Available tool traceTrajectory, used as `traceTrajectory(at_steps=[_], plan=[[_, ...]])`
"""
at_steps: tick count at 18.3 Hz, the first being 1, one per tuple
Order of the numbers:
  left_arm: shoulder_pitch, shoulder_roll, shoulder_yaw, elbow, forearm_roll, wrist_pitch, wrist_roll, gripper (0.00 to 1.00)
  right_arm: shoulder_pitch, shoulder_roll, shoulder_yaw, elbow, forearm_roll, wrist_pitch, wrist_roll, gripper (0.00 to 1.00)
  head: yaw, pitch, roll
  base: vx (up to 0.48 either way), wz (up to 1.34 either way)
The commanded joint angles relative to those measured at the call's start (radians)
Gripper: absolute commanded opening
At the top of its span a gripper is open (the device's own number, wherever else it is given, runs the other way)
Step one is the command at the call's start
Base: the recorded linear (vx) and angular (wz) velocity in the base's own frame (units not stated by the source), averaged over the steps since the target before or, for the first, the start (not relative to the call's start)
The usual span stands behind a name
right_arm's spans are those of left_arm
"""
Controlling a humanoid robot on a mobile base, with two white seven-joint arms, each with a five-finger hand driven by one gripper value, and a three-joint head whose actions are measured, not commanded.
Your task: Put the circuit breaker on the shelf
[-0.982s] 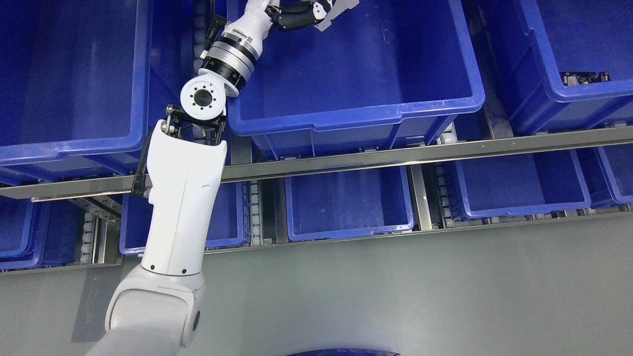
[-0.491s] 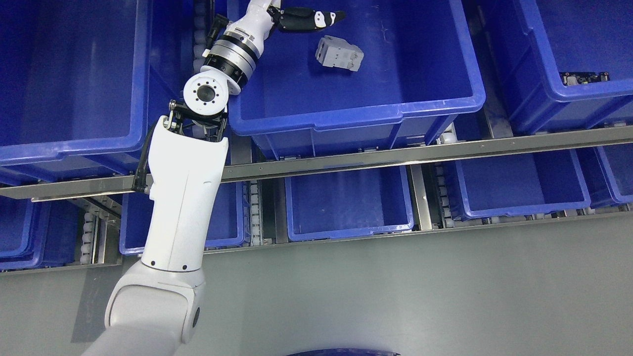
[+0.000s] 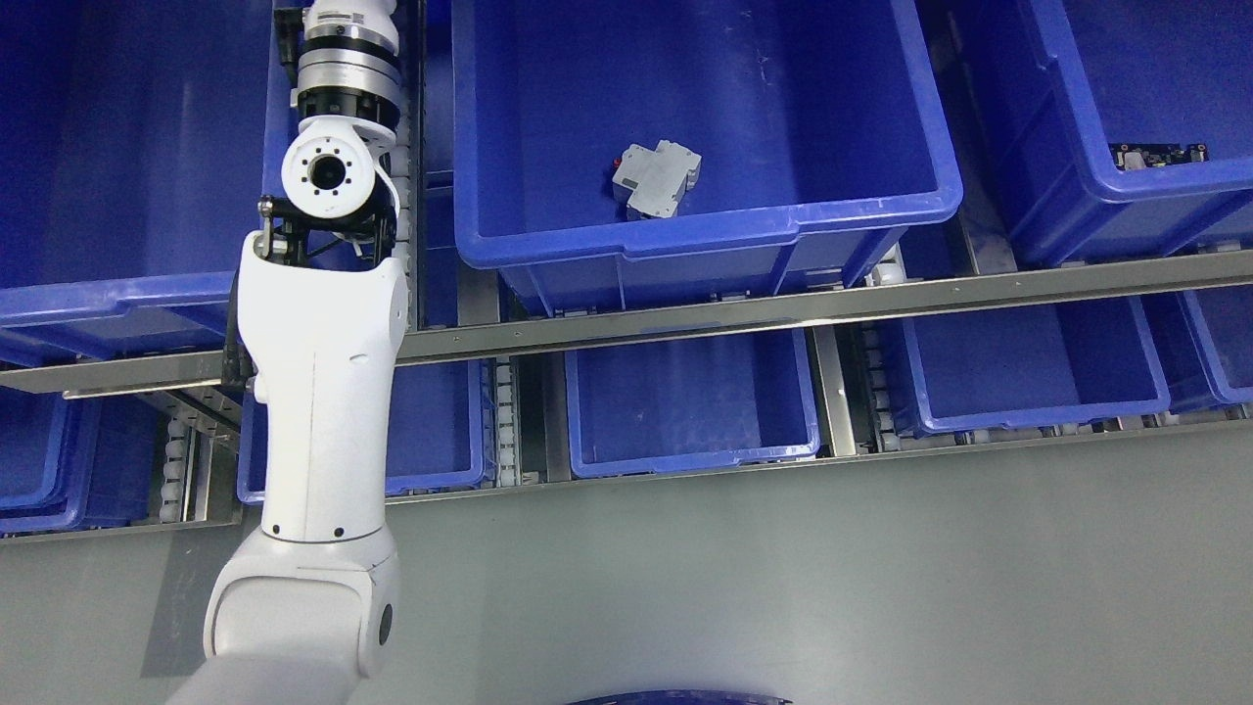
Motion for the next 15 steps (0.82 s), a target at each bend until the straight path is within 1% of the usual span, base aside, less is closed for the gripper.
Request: traceTrajectory(at_steps=[1, 15], plan=[[0.051, 0.018, 0.142, -0.184, 0.024, 0.008, 0.017, 0.99, 0.015, -0.017, 0.000, 0.000, 0.001, -0.045, 0.000, 1.00, 0.0000, 0.000, 0.000, 0.000, 0.00], [0.054, 0.018, 0.099, -0.184, 0.022, 0.014, 0.016, 0.99, 0.015, -0.017, 0.000, 0.000, 0.001, -0.045, 0.000, 1.00, 0.0000, 0.000, 0.000, 0.000, 0.00]])
